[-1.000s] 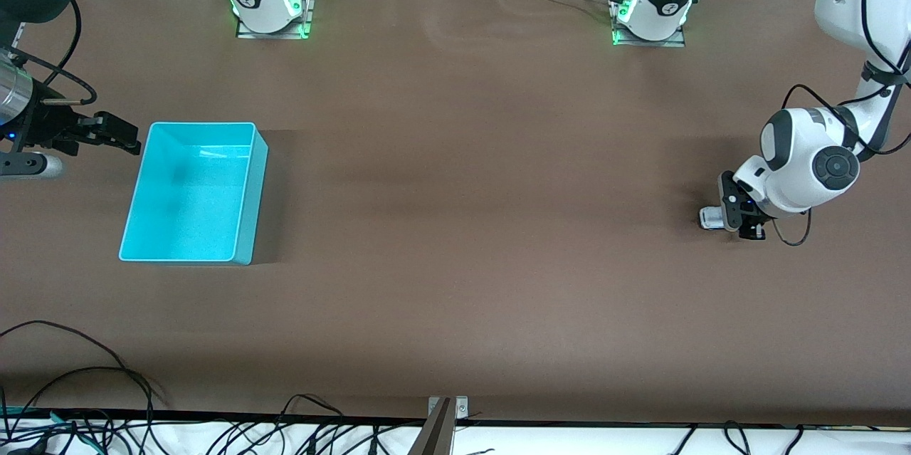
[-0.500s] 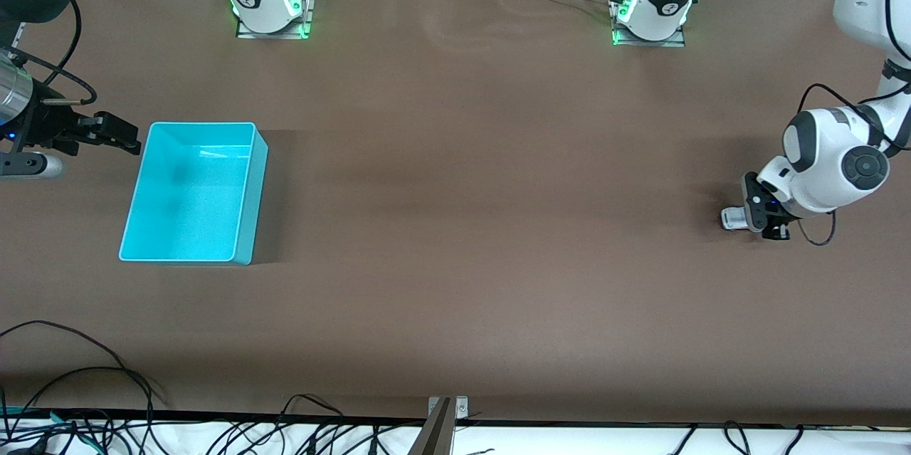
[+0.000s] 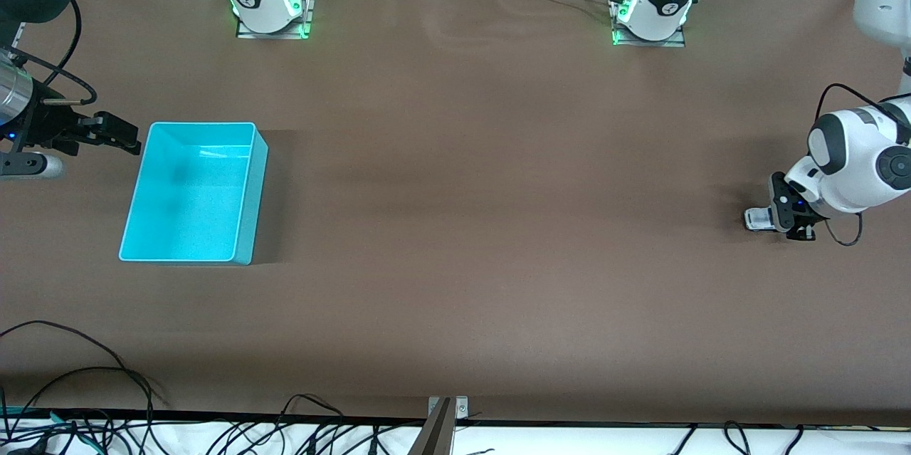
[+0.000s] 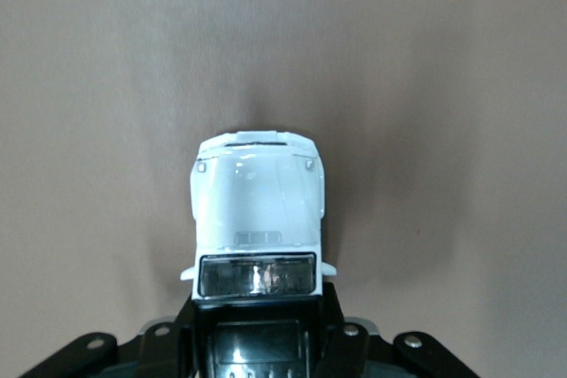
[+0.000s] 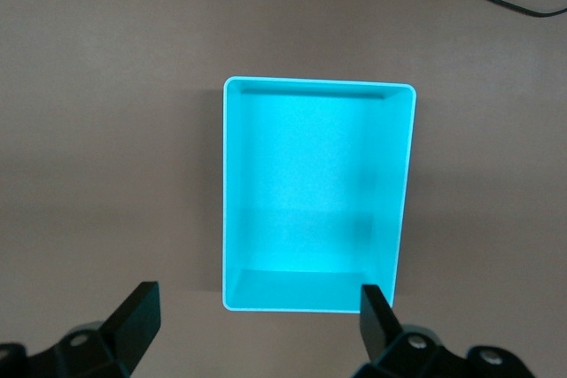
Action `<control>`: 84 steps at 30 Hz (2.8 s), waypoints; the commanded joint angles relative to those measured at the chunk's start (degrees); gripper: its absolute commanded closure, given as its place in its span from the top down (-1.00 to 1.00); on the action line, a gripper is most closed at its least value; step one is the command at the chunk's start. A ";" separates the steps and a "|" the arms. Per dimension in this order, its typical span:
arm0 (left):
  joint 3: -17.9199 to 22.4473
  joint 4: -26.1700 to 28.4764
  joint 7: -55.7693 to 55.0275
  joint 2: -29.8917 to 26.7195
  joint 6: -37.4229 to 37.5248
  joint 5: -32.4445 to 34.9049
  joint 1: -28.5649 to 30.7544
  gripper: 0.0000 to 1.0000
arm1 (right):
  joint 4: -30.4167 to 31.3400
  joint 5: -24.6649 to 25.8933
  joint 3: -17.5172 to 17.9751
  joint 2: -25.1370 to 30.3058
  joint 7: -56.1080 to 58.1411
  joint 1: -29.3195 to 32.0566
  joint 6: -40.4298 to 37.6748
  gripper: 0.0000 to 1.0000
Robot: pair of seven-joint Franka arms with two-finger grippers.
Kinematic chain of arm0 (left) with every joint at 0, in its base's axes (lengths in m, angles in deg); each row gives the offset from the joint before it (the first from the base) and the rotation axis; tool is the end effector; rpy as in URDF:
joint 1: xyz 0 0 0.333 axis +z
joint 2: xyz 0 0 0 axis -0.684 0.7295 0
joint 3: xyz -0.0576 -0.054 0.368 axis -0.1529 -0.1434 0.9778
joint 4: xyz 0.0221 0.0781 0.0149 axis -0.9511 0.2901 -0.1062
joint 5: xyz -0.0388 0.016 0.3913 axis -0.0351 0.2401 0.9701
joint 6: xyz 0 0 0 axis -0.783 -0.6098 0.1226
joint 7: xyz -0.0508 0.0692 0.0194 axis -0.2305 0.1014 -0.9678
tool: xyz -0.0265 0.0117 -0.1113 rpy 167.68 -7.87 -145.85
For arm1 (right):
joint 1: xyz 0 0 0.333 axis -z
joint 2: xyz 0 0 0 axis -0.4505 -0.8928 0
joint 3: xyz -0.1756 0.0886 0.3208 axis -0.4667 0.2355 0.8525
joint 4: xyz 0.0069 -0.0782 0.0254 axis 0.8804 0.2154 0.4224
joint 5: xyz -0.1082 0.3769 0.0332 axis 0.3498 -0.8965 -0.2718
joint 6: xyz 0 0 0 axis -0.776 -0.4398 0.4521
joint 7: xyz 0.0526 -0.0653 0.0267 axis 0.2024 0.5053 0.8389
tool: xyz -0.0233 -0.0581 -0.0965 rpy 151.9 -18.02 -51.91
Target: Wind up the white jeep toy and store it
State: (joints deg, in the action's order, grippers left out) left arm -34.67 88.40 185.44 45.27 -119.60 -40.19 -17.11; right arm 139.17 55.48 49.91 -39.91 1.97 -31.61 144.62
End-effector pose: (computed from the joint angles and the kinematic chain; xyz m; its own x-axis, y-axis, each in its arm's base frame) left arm 0.6048 0.2442 0.2221 -0.0001 -0.9930 -0.1185 -0.9995 -0.0035 0.0300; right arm 0.6094 0.0094 0.6242 0.9983 0.0362 -0.0465 0.0378 -0.9987 0.0341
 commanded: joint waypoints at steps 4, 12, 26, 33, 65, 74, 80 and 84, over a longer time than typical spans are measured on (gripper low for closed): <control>-0.08 -3.79 2.87 6.03 -1.04 2.61 2.08 -1.00 | 0.54 -1.15 0.06 0.57 0.23 0.18 0.41 1.00; -0.08 -4.50 4.36 6.38 -0.96 2.61 2.96 -1.00 | 0.54 -1.07 0.06 0.57 0.23 0.18 0.41 1.00; 0.00 -5.12 6.03 6.56 -0.96 2.61 4.10 -1.00 | 0.54 -1.15 0.06 0.57 0.23 0.18 0.41 1.00; -0.08 -5.12 6.12 6.56 -0.96 2.61 4.10 -1.00 | 0.54 -1.15 0.06 0.57 0.23 0.18 0.33 1.00; -1.93 -7.40 7.70 5.15 2.20 1.65 4.37 1.00 | 0.54 -1.15 0.06 0.48 0.23 0.18 0.41 1.00; -3.69 -11.71 7.62 3.39 12.83 -1.78 4.72 1.00 | 0.54 -1.15 0.06 0.57 0.23 0.18 0.41 1.00; -3.78 -12.93 7.53 1.12 20.38 -2.92 4.72 1.00 | 0.54 -1.15 0.06 0.57 0.23 0.18 0.41 1.00; -3.69 -15.22 7.27 -0.12 26.45 -6.25 4.72 1.00 | 0.54 -1.15 0.06 0.57 0.23 0.18 0.41 1.00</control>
State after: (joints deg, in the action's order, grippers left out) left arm -37.79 75.44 192.35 47.55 -100.43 -42.60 -13.03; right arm 139.17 55.45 49.91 -39.91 1.97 -31.61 144.62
